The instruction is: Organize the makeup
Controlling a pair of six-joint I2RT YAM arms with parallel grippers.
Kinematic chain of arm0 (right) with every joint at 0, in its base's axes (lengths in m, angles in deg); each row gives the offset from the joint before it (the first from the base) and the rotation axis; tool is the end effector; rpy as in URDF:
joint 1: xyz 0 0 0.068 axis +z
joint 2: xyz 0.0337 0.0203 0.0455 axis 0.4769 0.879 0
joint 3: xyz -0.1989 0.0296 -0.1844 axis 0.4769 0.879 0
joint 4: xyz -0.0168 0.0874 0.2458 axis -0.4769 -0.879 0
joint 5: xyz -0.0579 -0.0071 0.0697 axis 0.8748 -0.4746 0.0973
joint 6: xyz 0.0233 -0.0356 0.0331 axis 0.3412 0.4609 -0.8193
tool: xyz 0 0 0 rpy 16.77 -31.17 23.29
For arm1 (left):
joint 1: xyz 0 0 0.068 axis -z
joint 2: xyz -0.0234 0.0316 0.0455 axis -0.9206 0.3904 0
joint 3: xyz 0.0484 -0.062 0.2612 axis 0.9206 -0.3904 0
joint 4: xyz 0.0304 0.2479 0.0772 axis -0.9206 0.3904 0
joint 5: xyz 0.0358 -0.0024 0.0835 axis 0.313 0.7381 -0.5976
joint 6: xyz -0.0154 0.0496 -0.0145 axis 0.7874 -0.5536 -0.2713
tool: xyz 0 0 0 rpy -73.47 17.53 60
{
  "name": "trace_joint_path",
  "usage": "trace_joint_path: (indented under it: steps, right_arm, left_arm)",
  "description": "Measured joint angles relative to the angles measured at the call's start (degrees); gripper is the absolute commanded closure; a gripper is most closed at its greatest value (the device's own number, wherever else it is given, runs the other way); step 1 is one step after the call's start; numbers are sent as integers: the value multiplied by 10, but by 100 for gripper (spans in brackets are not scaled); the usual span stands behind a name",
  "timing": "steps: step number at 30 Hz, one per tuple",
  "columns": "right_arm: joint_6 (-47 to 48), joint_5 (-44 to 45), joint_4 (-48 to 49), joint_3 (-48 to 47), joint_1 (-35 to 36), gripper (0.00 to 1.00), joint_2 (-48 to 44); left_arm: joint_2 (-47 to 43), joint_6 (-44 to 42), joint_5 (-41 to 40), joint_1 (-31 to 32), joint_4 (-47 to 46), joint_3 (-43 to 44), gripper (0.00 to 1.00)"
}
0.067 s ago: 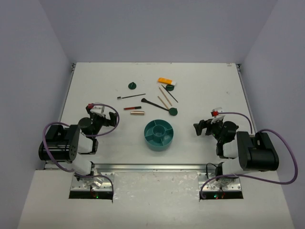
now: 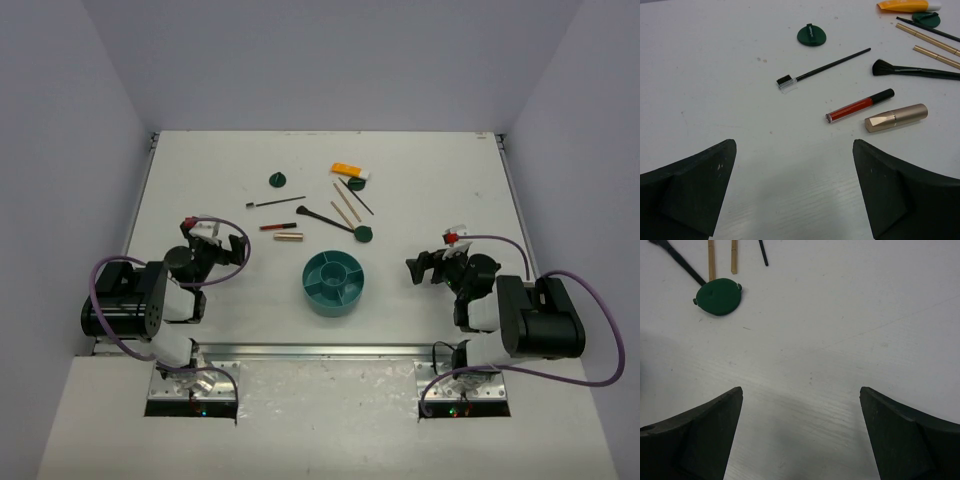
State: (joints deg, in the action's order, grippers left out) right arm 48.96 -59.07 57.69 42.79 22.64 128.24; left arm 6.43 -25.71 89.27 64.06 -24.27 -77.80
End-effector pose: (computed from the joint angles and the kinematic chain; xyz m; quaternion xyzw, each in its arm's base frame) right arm 0.1880 -0.0044 0.1096 -0.0444 0.7980 0.1708 0.5762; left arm 0.2195 -0.0003 0.1337 0.1267 0.7340 -0.0745 0.6630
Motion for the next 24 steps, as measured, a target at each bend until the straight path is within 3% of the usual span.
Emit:
trace_joint_path:
  steps: [5, 9, 11, 13, 15, 17, 19, 20, 22, 24]
  right_arm:
    - [-2, -1, -36, -4, 0, 1, -20]
    - [-7, -3, -177, -68, 0, 1, -95]
    - [-24, -2, -250, -136, 0, 1, -123]
    - [-40, -4, -314, -209, 0, 1, -138]
    - [-53, -23, -393, -305, 0, 4, -136]
    - [-62, -52, -454, -396, 0, 17, -123]
    - [-69, -82, -500, -475, 0, 41, -97]
    - [-74, -96, -522, -512, 0, 48, -82]
    - [-82, -112, -571, -566, 1, 52, -55]
    - [-89, -115, -610, -602, 2, 50, -29]
  left_arm:
    - [0, 0, 0, 0, 0, 0, 0]
    - [-4, 2, -13, 3, 7, 2, 0]
    - [-31, 8, -32, 4, 71, 25, 0]
    - [-70, 5, -46, 5, 199, 100, 0]
    - [-81, -21, -52, 5, 338, 240, 0]
    - [-68, -57, -57, 5, 441, 390, 0]
    - [-47, -116, -62, 5, 521, 521, 0]
    - [-37, -146, -64, 6, 550, 571, 0]
    - [-23, -224, -74, 11, 605, 625, 0]
    - [-7, -308, -83, 25, 667, 645, 0]
